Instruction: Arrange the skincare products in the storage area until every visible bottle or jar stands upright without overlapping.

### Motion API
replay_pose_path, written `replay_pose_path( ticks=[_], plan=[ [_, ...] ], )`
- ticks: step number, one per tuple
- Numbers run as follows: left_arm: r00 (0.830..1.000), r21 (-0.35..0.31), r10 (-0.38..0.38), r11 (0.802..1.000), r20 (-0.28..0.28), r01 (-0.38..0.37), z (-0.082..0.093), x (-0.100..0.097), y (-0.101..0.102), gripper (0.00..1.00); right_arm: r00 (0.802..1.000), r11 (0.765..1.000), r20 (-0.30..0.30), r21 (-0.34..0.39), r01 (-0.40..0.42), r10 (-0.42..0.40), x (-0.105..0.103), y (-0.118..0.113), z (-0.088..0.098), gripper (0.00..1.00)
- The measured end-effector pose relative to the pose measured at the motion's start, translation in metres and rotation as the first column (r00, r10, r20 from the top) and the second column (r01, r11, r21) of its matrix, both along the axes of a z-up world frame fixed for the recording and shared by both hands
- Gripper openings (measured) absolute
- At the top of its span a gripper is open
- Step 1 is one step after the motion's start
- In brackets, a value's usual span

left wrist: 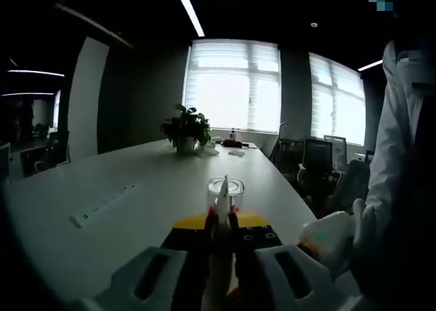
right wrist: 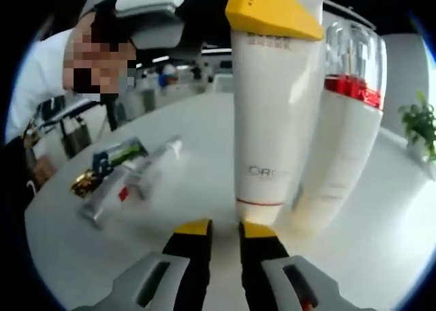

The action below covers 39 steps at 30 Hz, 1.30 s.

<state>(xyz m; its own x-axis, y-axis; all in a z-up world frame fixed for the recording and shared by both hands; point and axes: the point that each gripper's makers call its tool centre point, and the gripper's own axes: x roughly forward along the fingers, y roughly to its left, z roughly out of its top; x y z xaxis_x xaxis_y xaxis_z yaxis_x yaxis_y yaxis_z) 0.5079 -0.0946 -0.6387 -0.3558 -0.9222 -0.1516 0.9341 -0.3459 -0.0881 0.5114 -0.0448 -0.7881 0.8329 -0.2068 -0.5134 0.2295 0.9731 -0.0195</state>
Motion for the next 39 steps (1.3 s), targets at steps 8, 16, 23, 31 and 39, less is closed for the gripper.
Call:
replay_pose_path(
  ticks=[8, 16, 23, 31, 39],
  plan=[
    [1.0, 0.022, 0.012, 1.0, 0.007, -0.012, -0.005, 0.003, 0.0, 0.26, 1.0, 1.0, -0.002, -0.003, -0.003, 0.003, -0.001, 0.001, 0.0, 0.09],
    [0.999, 0.042, 0.043, 0.998, 0.013, -0.044, -0.009, 0.007, 0.003, 0.3, 1.0, 1.0, 0.001, -0.007, -0.01, 0.01, -0.004, 0.001, 0.003, 0.1],
    [0.996, 0.083, 0.082, 0.993, 0.016, -0.083, -0.013, 0.011, 0.008, 0.41, 0.999, 0.998, -0.018, -0.031, -0.047, 0.046, -0.006, 0.001, 0.006, 0.14],
    [0.992, 0.112, 0.126, 0.986, 0.01, -0.126, -0.02, 0.008, 0.017, 0.42, 0.993, 0.993, -0.036, -0.024, -0.111, 0.11, -0.01, 0.014, 0.002, 0.0],
    [0.987, 0.119, 0.162, 0.98, -0.005, -0.16, -0.019, 0.004, 0.027, 0.31, 0.986, 0.984, -0.019, 0.072, -0.162, 0.164, -0.01, 0.025, 0.005, 0.0]
  ],
)
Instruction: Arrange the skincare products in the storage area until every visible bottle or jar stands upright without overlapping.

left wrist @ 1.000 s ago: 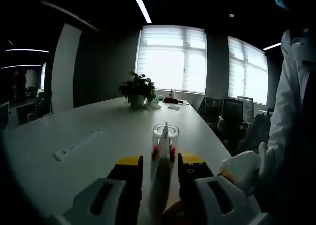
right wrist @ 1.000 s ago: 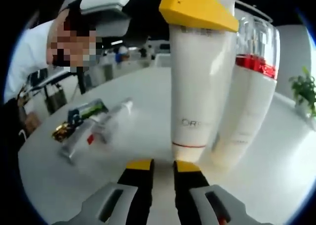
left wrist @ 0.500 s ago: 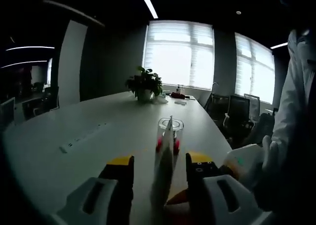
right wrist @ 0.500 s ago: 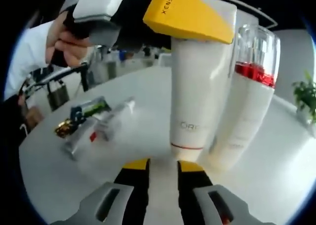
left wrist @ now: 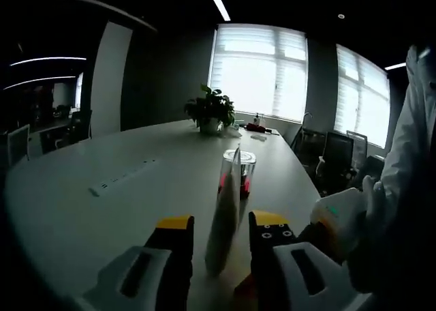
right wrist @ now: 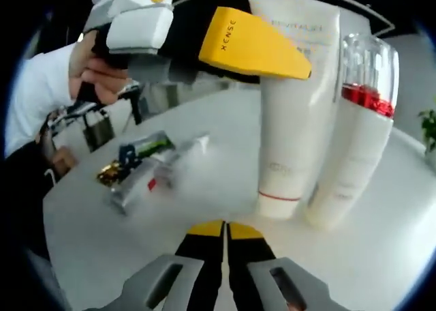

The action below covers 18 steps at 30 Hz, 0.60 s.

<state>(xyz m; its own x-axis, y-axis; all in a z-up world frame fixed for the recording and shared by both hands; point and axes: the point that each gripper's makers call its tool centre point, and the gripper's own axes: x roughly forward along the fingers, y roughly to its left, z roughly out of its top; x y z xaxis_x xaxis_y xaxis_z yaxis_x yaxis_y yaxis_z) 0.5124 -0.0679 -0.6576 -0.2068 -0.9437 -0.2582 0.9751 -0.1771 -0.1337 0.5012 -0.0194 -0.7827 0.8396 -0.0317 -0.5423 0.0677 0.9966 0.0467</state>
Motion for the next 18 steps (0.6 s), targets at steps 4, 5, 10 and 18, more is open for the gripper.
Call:
replay_pose_path(
  ticks=[4, 5, 10, 18],
  plan=[
    [1.0, 0.004, 0.015, 1.0, 0.0, -0.015, 0.001, -0.002, 0.007, 0.3, 1.0, 1.0, 0.004, 0.027, -0.014, 0.014, -0.002, 0.002, 0.002, 0.0],
    [1.0, 0.006, 0.015, 1.0, -0.007, -0.015, 0.002, -0.004, 0.009, 0.29, 1.0, 0.999, 0.004, 0.027, -0.017, 0.017, -0.002, 0.002, 0.003, 0.0],
    [1.0, 0.059, 0.024, 0.998, 0.018, -0.025, -0.005, -0.01, 0.021, 0.3, 1.0, 1.0, 0.012, 0.008, -0.015, 0.015, -0.008, -0.012, 0.016, 0.0],
    [0.998, 0.097, 0.066, 0.993, 0.023, -0.068, -0.014, -0.012, 0.034, 0.31, 0.998, 0.998, 0.008, -0.032, -0.054, 0.055, -0.022, -0.025, 0.033, 0.01]
  ],
)
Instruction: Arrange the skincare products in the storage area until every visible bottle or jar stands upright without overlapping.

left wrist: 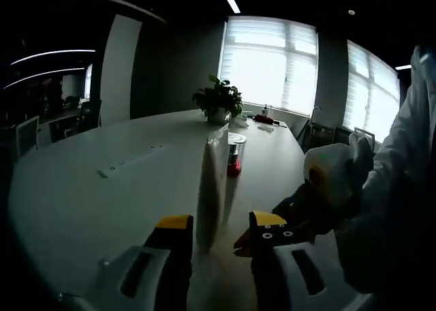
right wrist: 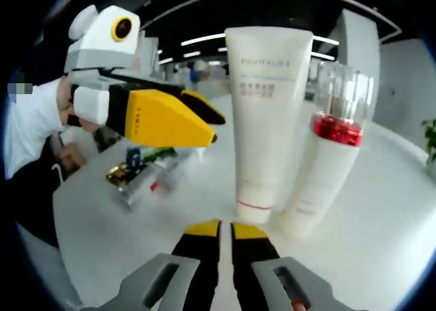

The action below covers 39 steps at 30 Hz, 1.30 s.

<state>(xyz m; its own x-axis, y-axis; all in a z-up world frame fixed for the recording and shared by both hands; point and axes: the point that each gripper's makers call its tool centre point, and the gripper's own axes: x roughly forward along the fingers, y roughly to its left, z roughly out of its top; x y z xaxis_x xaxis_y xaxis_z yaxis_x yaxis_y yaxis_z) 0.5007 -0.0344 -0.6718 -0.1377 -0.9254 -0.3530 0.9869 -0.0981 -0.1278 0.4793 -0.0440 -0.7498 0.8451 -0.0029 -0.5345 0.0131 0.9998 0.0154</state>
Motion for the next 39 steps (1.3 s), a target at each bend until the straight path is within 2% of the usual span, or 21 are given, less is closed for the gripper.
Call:
replay_pose_path(
  ticks=[7, 11, 15, 22, 28, 35, 39],
  plan=[
    [1.0, -0.002, 0.027, 1.0, -0.001, -0.027, 0.007, -0.005, 0.006, 0.37, 0.998, 0.999, -0.018, -0.001, -0.054, 0.054, -0.012, 0.001, 0.009, 0.16],
    [0.999, 0.027, 0.034, 0.999, -0.012, -0.034, 0.005, -0.009, 0.012, 0.4, 0.997, 0.997, -0.018, -0.012, -0.076, 0.076, -0.017, 0.003, 0.015, 0.27],
    [0.999, 0.044, 0.044, 0.998, 0.001, -0.044, 0.002, -0.014, 0.02, 0.49, 0.996, 0.995, -0.01, -0.029, -0.09, 0.09, -0.02, 0.004, 0.022, 0.4],
    [0.995, 0.05, 0.1, 0.994, -0.004, -0.1, 0.004, -0.01, 0.035, 0.53, 0.992, 0.992, 0.024, -0.037, -0.121, 0.121, -0.022, 0.006, 0.042, 0.72],
    [0.996, 0.049, 0.094, 0.994, -0.005, -0.093, 0.008, -0.019, 0.042, 0.52, 0.986, 0.988, 0.065, -0.007, -0.154, 0.154, -0.024, 0.016, 0.055, 1.0],
    [0.991, 0.043, 0.136, 0.99, -0.015, -0.135, 0.016, -0.017, 0.05, 0.57, 0.972, 0.976, 0.091, 0.005, -0.218, 0.216, -0.029, 0.03, 0.064, 1.0],
    [0.988, 0.04, 0.152, 0.988, 0.006, -0.152, 0.019, -0.017, 0.057, 0.64, 0.969, 0.972, 0.081, 0.014, -0.236, 0.234, -0.033, 0.034, 0.064, 1.0]
  ],
)
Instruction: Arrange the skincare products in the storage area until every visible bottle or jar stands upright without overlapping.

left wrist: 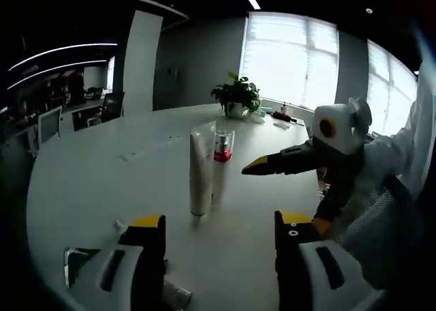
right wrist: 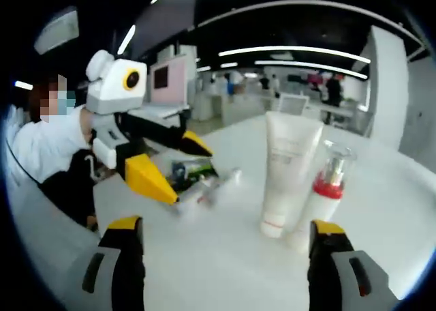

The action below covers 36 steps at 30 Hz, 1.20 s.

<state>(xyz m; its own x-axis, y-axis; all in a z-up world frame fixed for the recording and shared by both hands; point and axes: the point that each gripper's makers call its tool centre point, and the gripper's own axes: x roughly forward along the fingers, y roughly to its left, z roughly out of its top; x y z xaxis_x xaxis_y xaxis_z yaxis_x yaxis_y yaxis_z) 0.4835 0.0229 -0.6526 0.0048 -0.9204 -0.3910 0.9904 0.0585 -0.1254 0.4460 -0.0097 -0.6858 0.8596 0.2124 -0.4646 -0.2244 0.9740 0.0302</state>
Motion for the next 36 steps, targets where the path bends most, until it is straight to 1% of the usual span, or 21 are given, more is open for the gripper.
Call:
replay_pose_path(
  ticks=[2, 4, 8, 10, 14, 20, 22, 24, 25, 27, 32, 34, 35, 36],
  plan=[
    [1.0, 0.001, 0.011, 1.0, 0.004, -0.011, 0.002, 0.0, 0.004, 0.68, 1.0, 1.0, -0.004, -0.002, -0.002, 0.002, -0.003, 0.001, 0.002, 1.0],
    [1.0, -0.003, 0.017, 1.0, 0.003, -0.017, 0.003, 0.0, 0.007, 0.69, 1.0, 1.0, 0.001, -0.008, -0.006, 0.006, -0.005, 0.0, 0.004, 1.0],
    [0.999, -0.006, 0.048, 0.999, 0.014, -0.048, 0.005, 0.001, 0.013, 0.8, 1.0, 1.0, 0.001, 0.008, 0.01, -0.01, -0.007, -0.004, 0.008, 1.0],
    [0.998, -0.007, 0.058, 0.998, 0.011, -0.058, 0.006, 0.002, 0.015, 0.83, 1.0, 1.0, 0.009, 0.018, 0.023, -0.023, -0.008, -0.008, 0.012, 1.0],
    [0.997, -0.021, 0.083, 0.996, -0.002, -0.083, 0.01, 0.003, 0.019, 0.95, 0.999, 0.999, 0.017, 0.028, 0.029, -0.029, -0.011, -0.012, 0.017, 1.0],
    [0.995, -0.03, 0.101, 0.994, 0.004, -0.101, 0.014, 0.008, 0.028, 0.99, 0.999, 1.0, 0.02, -0.001, 0.029, -0.028, -0.016, -0.015, 0.02, 1.0],
    [0.995, -0.034, 0.103, 0.994, 0.005, -0.103, 0.016, 0.003, 0.031, 0.99, 1.0, 1.0, 0.02, -0.005, 0.023, -0.022, -0.018, -0.015, 0.021, 1.0],
    [0.994, -0.032, 0.11, 0.993, -0.005, -0.11, 0.015, -0.001, 0.033, 0.99, 1.0, 1.0, 0.017, 0.01, 0.014, -0.014, -0.019, -0.013, 0.021, 1.0],
    [0.993, -0.033, 0.114, 0.993, -0.005, -0.114, 0.015, 0.001, 0.033, 0.99, 1.0, 1.0, 0.014, 0.015, 0.016, -0.016, -0.02, -0.013, 0.021, 1.0],
    [0.993, -0.036, 0.114, 0.993, -0.009, -0.114, 0.014, 0.001, 0.036, 0.99, 1.0, 1.0, 0.003, 0.011, 0.015, -0.015, -0.022, -0.013, 0.02, 1.0],
    [0.991, -0.038, 0.136, 0.99, -0.021, -0.136, 0.016, -0.001, 0.047, 0.99, 1.0, 1.0, 0.001, -0.024, 0.011, -0.011, -0.027, -0.012, 0.023, 1.0],
    [0.989, -0.039, 0.15, 0.988, -0.015, -0.15, 0.017, -0.003, 0.052, 0.99, 1.0, 0.999, 0.008, -0.037, 0.013, -0.013, -0.027, -0.013, 0.025, 1.0],
    [0.986, -0.034, 0.168, 0.985, -0.011, -0.168, 0.016, -0.001, 0.054, 0.99, 0.999, 0.997, 0.031, -0.059, 0.04, -0.038, -0.026, -0.018, 0.029, 1.0],
    [0.984, -0.033, 0.176, 0.984, -0.007, -0.176, 0.016, 0.0, 0.056, 0.99, 0.999, 0.995, 0.04, -0.088, 0.039, -0.035, -0.026, -0.02, 0.03, 1.0]
  ],
)
